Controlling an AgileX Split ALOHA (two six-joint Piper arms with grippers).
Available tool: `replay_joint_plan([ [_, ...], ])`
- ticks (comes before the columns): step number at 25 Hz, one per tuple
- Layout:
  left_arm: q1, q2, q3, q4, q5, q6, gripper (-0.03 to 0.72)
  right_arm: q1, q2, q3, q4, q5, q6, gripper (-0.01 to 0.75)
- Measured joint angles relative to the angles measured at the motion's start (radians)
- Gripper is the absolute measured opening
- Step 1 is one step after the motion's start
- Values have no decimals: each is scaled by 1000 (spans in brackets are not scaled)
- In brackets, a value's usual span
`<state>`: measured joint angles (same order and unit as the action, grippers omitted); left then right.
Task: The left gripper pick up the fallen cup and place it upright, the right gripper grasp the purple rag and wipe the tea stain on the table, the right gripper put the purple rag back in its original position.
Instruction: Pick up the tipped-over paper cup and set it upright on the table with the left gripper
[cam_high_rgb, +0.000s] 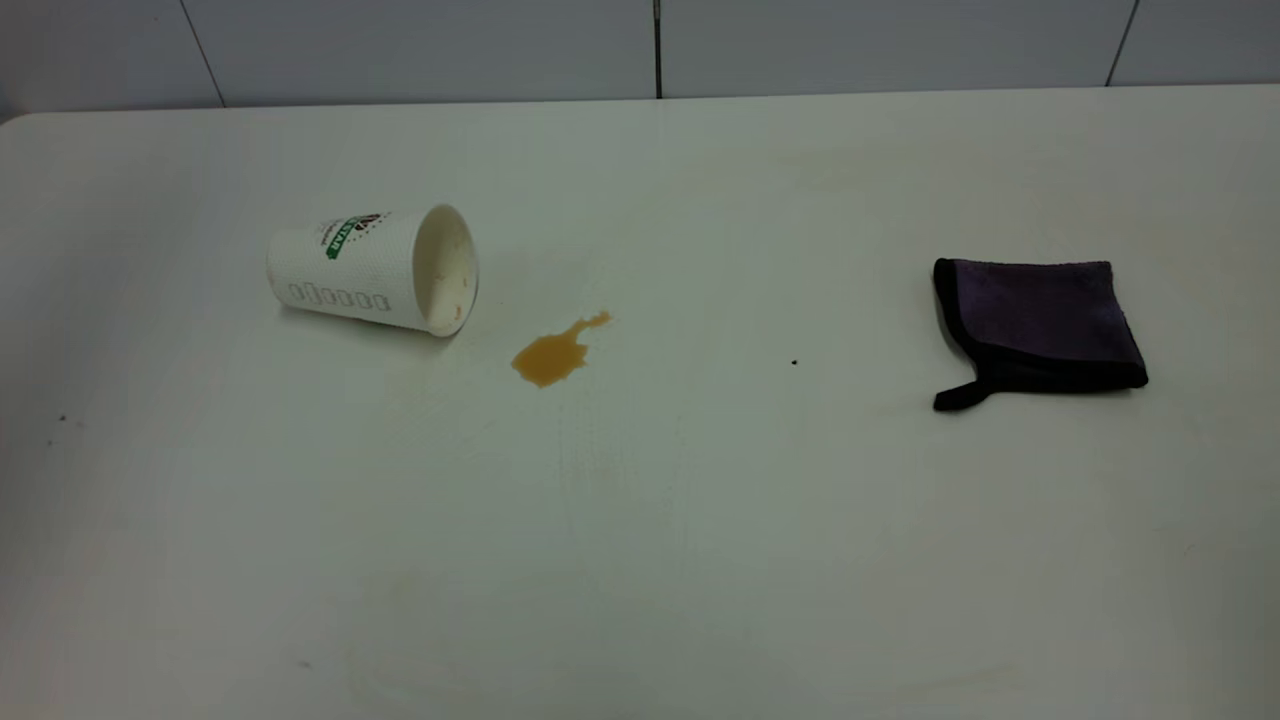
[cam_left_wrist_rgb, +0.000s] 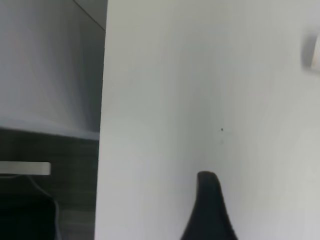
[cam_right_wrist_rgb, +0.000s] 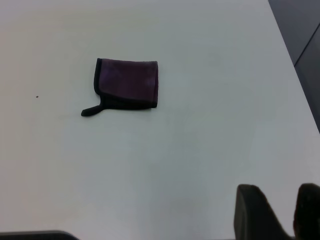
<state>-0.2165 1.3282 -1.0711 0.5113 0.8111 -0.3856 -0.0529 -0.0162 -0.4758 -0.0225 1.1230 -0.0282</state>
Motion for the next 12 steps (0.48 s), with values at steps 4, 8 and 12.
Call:
replay_joint_plan([
  [4,-108,237,-171,104,77,-55,609,0,0,0,0,0,0,234],
  [8,-212,443,-307,192,115,-79,603,0,0,0,0,0,0,234],
  [12,-285,586,-374,235,81,-84,592,0,0,0,0,0,0,234],
])
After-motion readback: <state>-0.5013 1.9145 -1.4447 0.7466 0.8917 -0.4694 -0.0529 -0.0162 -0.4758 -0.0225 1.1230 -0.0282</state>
